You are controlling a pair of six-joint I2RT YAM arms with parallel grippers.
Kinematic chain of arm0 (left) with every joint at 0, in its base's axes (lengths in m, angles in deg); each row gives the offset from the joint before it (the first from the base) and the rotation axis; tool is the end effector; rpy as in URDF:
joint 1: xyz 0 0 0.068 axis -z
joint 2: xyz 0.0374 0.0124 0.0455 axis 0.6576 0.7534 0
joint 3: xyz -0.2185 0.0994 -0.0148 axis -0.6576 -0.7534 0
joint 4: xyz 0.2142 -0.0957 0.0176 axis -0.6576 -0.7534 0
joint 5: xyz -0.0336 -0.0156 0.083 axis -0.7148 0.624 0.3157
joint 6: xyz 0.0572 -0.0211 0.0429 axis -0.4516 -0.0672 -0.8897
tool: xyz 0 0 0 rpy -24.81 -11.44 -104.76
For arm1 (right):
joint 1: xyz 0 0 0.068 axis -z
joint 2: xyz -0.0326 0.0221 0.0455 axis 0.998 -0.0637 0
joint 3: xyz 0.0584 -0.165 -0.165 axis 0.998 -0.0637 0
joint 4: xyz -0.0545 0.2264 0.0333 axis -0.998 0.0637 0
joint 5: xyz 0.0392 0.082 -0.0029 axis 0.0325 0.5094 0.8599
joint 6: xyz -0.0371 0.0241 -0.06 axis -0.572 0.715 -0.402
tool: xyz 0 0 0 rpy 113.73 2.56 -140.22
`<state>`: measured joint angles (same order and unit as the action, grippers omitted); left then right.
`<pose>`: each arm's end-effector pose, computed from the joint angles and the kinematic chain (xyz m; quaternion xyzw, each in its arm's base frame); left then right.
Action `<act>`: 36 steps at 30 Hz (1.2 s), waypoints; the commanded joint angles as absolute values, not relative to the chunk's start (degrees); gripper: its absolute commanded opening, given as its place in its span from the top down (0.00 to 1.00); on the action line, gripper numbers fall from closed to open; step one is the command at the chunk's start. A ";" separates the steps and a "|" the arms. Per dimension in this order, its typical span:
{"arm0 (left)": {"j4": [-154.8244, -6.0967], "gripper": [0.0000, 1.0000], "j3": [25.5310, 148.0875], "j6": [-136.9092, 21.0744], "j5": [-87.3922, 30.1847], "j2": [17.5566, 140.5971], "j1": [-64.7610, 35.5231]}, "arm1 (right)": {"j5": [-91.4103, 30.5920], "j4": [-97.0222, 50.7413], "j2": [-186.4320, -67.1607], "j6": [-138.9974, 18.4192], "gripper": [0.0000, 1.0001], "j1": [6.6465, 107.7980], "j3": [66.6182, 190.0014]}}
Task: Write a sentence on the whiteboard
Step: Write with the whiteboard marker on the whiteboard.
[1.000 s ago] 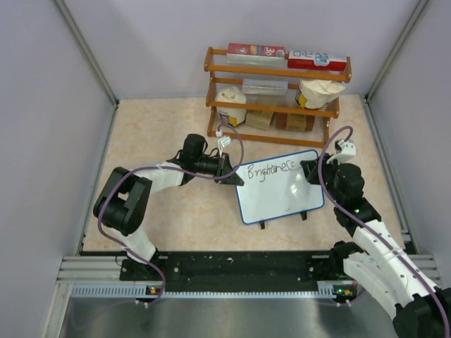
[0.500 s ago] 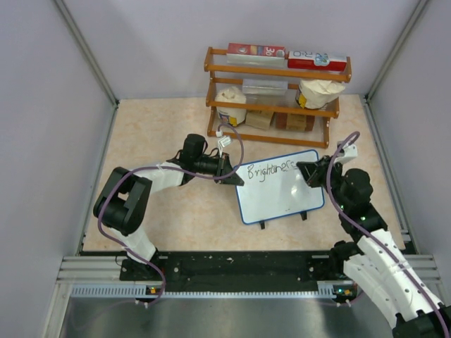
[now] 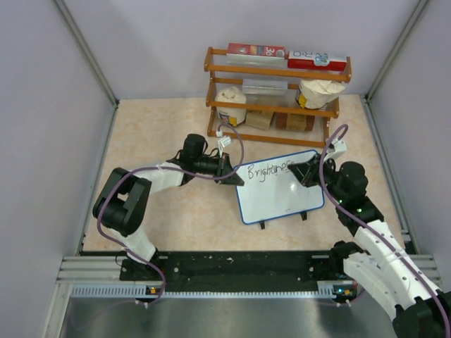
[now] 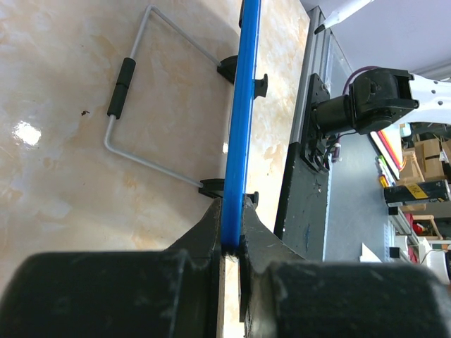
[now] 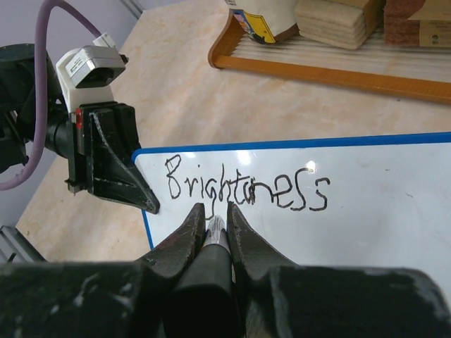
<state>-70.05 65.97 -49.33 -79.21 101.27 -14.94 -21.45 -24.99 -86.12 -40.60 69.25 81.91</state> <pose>0.2744 -0.1945 0.1676 0.2716 0.7549 -0.5600 0.2069 0.1866 0.0762 0.2568 -0.0304 0.7626 0.3391 0.5500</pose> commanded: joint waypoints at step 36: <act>-74.04 1.00 64.30 -57.72 -68.68 101.93 -14.22 | -33.10 -21.01 -85.53 -49.69 1.00 62.81 90.03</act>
